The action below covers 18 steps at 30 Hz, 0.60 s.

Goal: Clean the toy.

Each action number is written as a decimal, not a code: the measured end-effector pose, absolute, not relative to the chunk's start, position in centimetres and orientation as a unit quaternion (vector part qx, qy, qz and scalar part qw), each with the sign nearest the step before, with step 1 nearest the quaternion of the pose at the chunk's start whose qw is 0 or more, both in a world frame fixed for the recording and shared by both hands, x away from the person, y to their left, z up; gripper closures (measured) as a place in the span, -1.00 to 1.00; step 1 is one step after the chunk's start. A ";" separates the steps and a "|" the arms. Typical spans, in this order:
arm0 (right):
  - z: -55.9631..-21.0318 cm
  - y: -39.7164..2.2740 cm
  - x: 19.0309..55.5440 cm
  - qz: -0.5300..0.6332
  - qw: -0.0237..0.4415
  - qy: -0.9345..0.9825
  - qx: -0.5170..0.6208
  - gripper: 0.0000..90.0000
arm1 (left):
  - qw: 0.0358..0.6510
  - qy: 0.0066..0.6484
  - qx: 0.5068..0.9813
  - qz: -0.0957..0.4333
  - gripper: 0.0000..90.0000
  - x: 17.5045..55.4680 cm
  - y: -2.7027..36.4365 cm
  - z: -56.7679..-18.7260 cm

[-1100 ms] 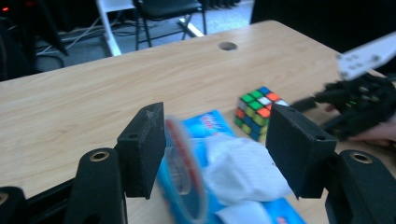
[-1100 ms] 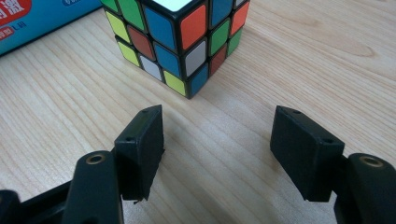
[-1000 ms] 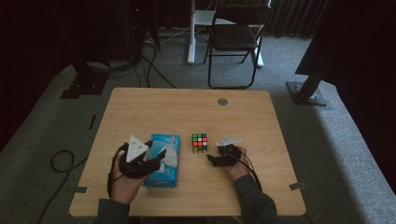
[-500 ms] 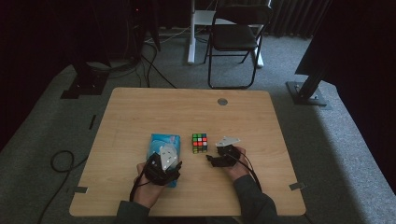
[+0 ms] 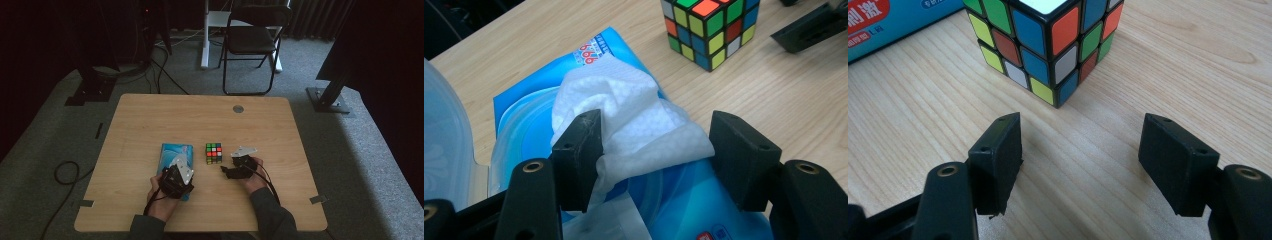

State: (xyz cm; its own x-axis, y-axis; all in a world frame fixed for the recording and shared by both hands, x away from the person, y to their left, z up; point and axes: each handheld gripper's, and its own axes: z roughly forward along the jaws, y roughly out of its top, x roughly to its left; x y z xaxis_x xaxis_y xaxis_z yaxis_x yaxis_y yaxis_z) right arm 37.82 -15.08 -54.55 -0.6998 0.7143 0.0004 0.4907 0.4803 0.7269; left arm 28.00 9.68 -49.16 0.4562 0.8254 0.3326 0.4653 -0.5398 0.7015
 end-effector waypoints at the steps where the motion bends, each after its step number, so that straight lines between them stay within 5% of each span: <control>1: -54.5 -15.1 37.8 0.365 0.153 0.847 0.356 -0.26 | 0.269 0.401 0.809 0.336 -0.13 28.2 9.8 -49.4; 9: -54.5 -15.2 37.7 0.364 0.151 0.847 0.356 -0.27 | 0.262 0.393 0.809 0.349 -0.13 28.6 10.0 -49.7; 18: -54.6 -15.3 37.7 0.367 0.151 0.845 0.358 -0.28 | 0.264 0.419 0.797 0.345 -0.14 32.3 15.3 -49.6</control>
State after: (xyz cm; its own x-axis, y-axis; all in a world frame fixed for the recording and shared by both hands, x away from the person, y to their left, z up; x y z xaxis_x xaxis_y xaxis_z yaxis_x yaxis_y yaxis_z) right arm 37.71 -15.28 -54.56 -0.6986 0.7155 0.0071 0.4941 0.4752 0.7280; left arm 32.28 15.29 -49.61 0.4107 0.8509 0.3276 0.4864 -0.5084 0.7106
